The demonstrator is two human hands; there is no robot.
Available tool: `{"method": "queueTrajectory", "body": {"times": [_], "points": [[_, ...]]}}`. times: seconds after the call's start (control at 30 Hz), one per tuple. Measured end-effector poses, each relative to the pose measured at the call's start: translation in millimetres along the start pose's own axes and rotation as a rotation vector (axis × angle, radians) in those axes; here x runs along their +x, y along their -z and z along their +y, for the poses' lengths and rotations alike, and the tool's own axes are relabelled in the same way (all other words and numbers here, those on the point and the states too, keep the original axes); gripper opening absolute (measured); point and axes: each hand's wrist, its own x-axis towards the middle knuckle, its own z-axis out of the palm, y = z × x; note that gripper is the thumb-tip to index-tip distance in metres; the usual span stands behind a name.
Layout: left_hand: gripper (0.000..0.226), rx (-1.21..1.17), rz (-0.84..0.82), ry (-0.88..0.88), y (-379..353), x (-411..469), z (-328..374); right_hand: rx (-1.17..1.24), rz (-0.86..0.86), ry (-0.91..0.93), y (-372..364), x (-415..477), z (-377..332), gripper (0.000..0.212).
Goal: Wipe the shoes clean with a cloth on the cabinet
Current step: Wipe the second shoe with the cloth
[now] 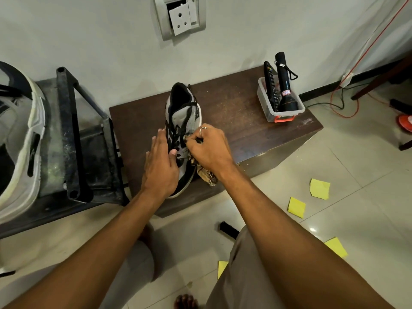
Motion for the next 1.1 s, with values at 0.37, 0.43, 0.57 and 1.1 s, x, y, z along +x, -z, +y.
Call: {"method": "queueTrajectory", "body": {"times": [0.37, 0.43, 0.57, 1.1], "points": [[0.061, 0.006, 0.002, 0.008, 4.2, 2.1, 7.8, 0.016, 0.085, -0.076, -8.0, 2.7, -5.1, 0.015], [0.065, -0.021, 0.006, 0.064, 10.0, 8.2, 13.3, -0.006, 0.092, -0.092, -4.4, 1.0, -3.3, 0.015], [0.078, -0.107, 0.023, 0.065, 14.7, 19.3, 16.0, 0.101, 0.219, -0.023, -2.5, 5.0, 0.2, 0.019], [0.066, -0.100, 0.039, -0.047, -1.9, 34.2, 4.9, 0.056, 0.228, -0.011, -9.5, 11.8, -2.0, 0.029]]}}
